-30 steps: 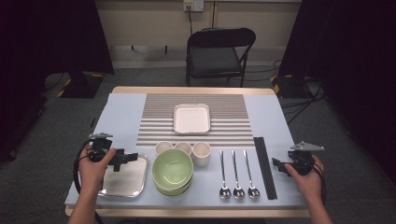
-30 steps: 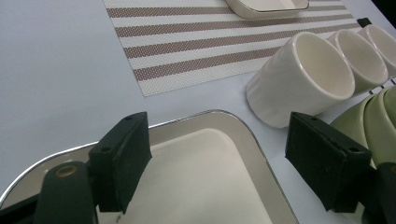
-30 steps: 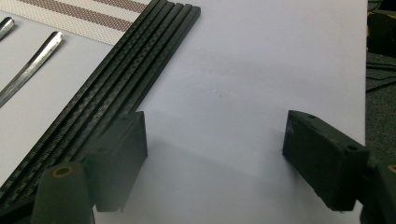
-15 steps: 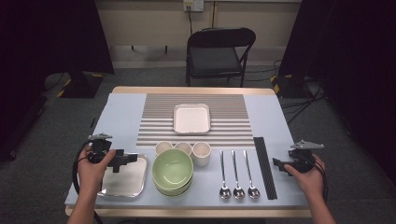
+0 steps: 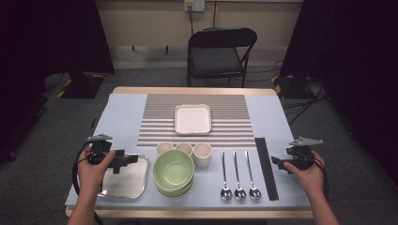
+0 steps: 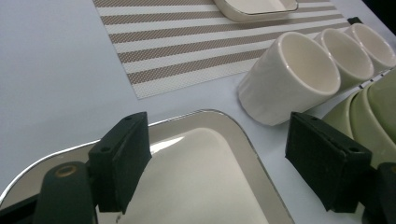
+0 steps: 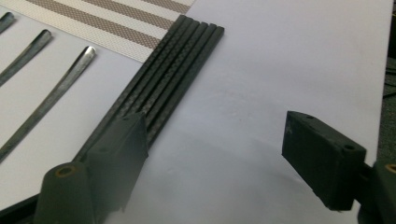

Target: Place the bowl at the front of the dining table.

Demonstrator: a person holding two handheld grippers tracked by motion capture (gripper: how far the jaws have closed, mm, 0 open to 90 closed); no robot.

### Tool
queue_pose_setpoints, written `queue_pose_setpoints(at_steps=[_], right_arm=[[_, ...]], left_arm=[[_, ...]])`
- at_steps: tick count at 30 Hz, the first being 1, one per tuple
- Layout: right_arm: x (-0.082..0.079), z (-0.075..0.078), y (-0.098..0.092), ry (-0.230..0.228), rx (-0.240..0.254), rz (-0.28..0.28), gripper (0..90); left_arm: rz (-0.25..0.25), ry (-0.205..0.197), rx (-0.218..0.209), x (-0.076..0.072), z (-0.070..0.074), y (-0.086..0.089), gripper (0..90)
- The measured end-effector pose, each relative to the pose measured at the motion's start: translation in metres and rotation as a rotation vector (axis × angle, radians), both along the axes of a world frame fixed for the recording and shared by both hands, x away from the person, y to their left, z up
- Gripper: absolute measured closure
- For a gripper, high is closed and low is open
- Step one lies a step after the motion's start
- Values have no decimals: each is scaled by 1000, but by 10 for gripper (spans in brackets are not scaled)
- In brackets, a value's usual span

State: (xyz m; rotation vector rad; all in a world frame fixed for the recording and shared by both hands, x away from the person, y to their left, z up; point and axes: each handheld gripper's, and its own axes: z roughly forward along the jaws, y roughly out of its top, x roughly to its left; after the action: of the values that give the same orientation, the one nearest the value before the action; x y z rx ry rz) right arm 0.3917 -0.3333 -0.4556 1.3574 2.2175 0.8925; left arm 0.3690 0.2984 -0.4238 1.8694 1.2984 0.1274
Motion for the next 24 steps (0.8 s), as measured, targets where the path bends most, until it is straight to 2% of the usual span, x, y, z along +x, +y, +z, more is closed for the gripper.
queue_pose_setpoints(at_steps=[7, 14, 24], right_arm=[[4, 10, 11, -3, -8, 37, 238], [7, 18, 25, 21, -30, 59, 268], [12, 26, 43, 54, -24, 95, 289]], left_arm=[[-11, 5, 3, 0, -1, -1, 219], [-7, 12, 9, -1, -1, -2, 217], [4, 16, 11, -3, 0, 1, 218]])
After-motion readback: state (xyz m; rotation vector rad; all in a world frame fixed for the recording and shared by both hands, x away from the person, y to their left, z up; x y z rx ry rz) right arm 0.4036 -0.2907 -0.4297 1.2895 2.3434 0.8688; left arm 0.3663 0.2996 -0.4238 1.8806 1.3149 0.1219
